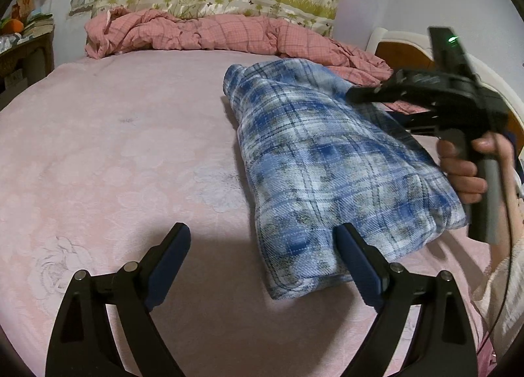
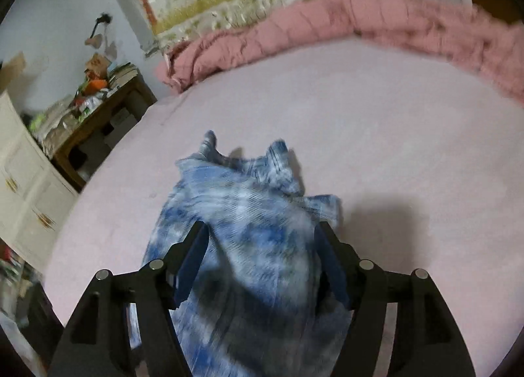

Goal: Fold large clothes

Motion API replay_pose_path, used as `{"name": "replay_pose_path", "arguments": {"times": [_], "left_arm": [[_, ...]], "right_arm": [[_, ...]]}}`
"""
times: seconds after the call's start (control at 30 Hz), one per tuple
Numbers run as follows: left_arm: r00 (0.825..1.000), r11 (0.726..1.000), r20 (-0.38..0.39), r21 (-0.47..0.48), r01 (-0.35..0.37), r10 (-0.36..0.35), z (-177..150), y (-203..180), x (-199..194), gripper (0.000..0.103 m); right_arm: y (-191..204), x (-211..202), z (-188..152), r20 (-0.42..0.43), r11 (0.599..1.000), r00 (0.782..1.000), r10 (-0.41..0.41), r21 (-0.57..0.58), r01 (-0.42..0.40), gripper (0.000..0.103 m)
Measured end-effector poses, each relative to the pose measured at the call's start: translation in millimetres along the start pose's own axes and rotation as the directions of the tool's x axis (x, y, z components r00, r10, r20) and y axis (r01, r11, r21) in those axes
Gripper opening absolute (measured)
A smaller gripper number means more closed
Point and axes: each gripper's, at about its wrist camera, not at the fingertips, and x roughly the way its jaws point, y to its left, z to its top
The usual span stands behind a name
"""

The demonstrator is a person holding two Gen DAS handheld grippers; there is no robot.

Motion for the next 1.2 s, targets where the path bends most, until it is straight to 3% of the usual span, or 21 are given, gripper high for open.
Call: {"name": "replay_pose_path", "arguments": {"times": [0.07,0.13,0.17,0.3,0.37,0.43,0.5,0.57,0.63,0.73,0.8,0.9,1.0,1.07,1.17,1.2], "left_arm": [[1.0,1.0,0.003,0.0,0.005,-0.005,0,0,-1,0.091],[1.0,1.0,0.01,0.007,0.002,-0.002,0,0,-2,0.091],[1.0,1.0,0.013,0.013,-0.003,0.003,0,-2,-2,0.09],[1.0,1.0,0.009,0.019,-0.014,0.014,0,-4,-2,0.091],[1.0,1.0,0.008,0.015,-0.011,0.011,0,-4,-2,0.091],[1.0,1.0,0.01,0.017,-0.015,0.015,-1,-5,-3,0.091],[1.0,1.0,0.011,0.017,-0.018,0.018,0,-5,-3,0.09],[1.0,1.0,0.011,0.017,-0.018,0.017,0,-5,-4,0.09],[1.0,1.0,0.013,0.02,-0.02,0.02,0,-5,-4,0.09],[1.0,0.999,0.016,0.023,-0.025,0.024,0,-5,-5,0.09],[1.0,0.999,0.017,0.024,-0.027,0.026,0,-5,-5,0.09],[1.0,0.999,0.016,0.027,-0.02,0.019,0,-6,-5,0.09],[1.0,0.999,0.019,0.033,-0.025,0.024,-1,-8,-6,0.09],[1.0,0.999,0.02,0.03,-0.024,0.024,-1,-7,-6,0.09],[0.999,0.999,0.031,0.028,-0.021,0.02,-1,-7,-8,0.09],[0.999,0.999,0.043,0.032,-0.019,0.017,0,-8,-10,0.09]], "right_arm": [[-8,2,-1,0.032,0.999,0.999,-0.029,0.015,0.028,0.004],[-15,-18,-6,0.165,0.998,0.986,-0.029,0.059,0.02,0.004],[-13,-23,-10,0.192,0.998,0.981,-0.036,0.05,0.027,0.004],[7,3,-23,0.1,0.972,0.973,-0.208,-0.089,0.217,0.005],[11,13,-32,0.076,0.958,0.965,-0.251,-0.122,0.259,0.011],[14,1,-43,0.121,0.941,0.946,-0.301,-0.124,0.315,0.032],[18,-23,-54,0.181,0.945,0.939,-0.291,-0.101,0.312,0.064],[20,-55,-69,0.229,0.972,0.953,-0.199,-0.078,0.221,0.067],[22,-83,-88,0.223,0.989,0.969,-0.104,-0.081,0.125,0.074],[23,-102,-115,0.195,0.993,0.98,-0.032,-0.107,0.054,0.076],[23,-99,-132,0.156,0.989,0.986,-0.057,-0.13,0.077,0.076],[14,-83,-150,0.119,0.966,0.974,-0.195,-0.148,0.211,0.076],[-4,-83,-155,0.113,0.978,0.974,-0.195,-0.055,0.202,0.079],[-8,-91,-157,0.138,0.975,0.966,-0.218,-0.015,0.222,0.079],[-10,-106,-158,0.209,0.954,0.932,-0.295,0.013,0.299,0.079],[-11,-109,-157,0.213,0.959,0.936,-0.28,0.015,0.283,0.079]]}}
